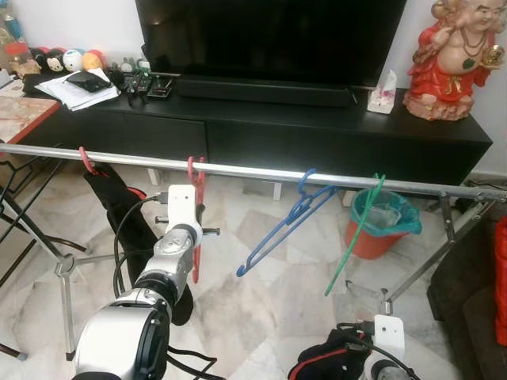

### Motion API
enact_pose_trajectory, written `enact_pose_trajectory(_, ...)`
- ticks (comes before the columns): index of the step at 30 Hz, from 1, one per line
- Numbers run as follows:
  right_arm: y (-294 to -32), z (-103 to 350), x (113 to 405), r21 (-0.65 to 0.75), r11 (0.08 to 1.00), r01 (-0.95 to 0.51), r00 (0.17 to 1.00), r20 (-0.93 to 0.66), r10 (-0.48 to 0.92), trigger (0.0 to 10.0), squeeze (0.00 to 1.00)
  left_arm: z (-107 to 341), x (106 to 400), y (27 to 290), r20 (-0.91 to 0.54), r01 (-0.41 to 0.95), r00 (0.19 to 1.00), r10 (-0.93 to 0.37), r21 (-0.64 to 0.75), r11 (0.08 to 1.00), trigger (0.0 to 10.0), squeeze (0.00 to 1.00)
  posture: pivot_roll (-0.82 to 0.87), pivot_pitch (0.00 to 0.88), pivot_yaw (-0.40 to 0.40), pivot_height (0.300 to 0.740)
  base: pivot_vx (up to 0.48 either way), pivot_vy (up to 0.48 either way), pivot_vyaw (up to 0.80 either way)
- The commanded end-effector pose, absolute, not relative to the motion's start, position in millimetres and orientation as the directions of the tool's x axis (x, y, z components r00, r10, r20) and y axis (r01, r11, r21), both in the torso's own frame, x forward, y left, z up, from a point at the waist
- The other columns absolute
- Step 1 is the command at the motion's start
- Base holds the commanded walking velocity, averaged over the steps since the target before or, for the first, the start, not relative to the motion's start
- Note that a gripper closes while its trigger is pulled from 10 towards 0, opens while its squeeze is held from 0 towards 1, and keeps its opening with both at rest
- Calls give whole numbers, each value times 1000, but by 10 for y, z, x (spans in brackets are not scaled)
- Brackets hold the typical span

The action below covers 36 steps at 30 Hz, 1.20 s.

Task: Hang hanger

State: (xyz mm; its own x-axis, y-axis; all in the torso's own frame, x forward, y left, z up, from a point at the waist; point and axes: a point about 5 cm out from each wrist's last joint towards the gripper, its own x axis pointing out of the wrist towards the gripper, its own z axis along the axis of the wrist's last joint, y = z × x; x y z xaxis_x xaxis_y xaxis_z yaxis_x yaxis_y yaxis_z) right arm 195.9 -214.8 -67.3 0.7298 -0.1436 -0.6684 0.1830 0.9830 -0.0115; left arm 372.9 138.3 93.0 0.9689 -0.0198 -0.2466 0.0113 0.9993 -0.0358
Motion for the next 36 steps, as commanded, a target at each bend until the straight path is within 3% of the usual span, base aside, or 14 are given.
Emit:
enact_pose_trajectory(1,-2161,-647,2000,-9,982,188,738,-659,-147,10000,0,862,3696,1419,-276,10,961,-13,-12,1000,0,0,-142,0,-34,740,0,0,0)
enact_pose_trajectory(10,-2155,-636,2021,-8,983,185,743,-654,-145,10000,0,829,3682,1386,-297,28,954,-40,-44,999,0,0,-143,0,-35,740,0,0,0)
enact_pose_trajectory(11,-2156,-636,2021,-7,983,185,743,-654,-145,10000,0,827,3681,1377,-300,39,953,-49,-40,998,2039,0,-143,0,-36,740,0,0,0)
enact_pose_trajectory(12,-2156,-636,2021,-7,983,185,743,-654,-145,10000,0,827,3681,1360,-300,60,952,-64,-21,998,10000,0,-141,0,-36,740,0,0,0)
enact_pose_trajectory(14,-2157,-636,2021,-7,983,185,742,-654,-145,10000,0,827,3680,1348,-300,75,951,-74,-7,997,10000,0,-141,0,-36,740,0,0,0)
enact_pose_trajectory(15,-2156,-636,2021,-7,983,185,743,-654,-144,10000,0,822,3678,1334,-304,85,950,-78,8,996,10000,208,-140,0,-37,740,0,0,0)
enact_pose_trajectory(16,-2156,-635,2022,-7,983,184,743,-654,-144,10000,0,819,3677,1333,-307,83,949,-76,11,996,10000,208,-140,0,-37,740,0,0,0)
enact_pose_trajectory(17,-2154,-635,2023,-7,983,184,743,-653,-143,10000,0,814,3676,1335,-311,77,948,-69,11,997,10000,1000,-141,0,-36,740,0,0,0)
enact_pose_trajectory(32,-2149,-642,2006,-3,983,184,744,-653,-141,10000,0,873,3722,1381,-323,-12,946,14,10,1000,10000,1000,-143,0,-37,740,0,0,0)
enact_pose_trajectory(33,-2149,-643,2005,-3,983,183,744,-653,-141,10000,0,881,3726,1366,-321,-3,947,6,10,1000,10000,8,-143,0,-37,740,0,0,0)
enact_pose_trajectory(36,-2154,-644,1999,-4,983,183,745,-652,-141,10000,0,905,3741,1331,-317,6,948,-7,-4,1000,10000,0,-152,0,-36,740,0,0,0)
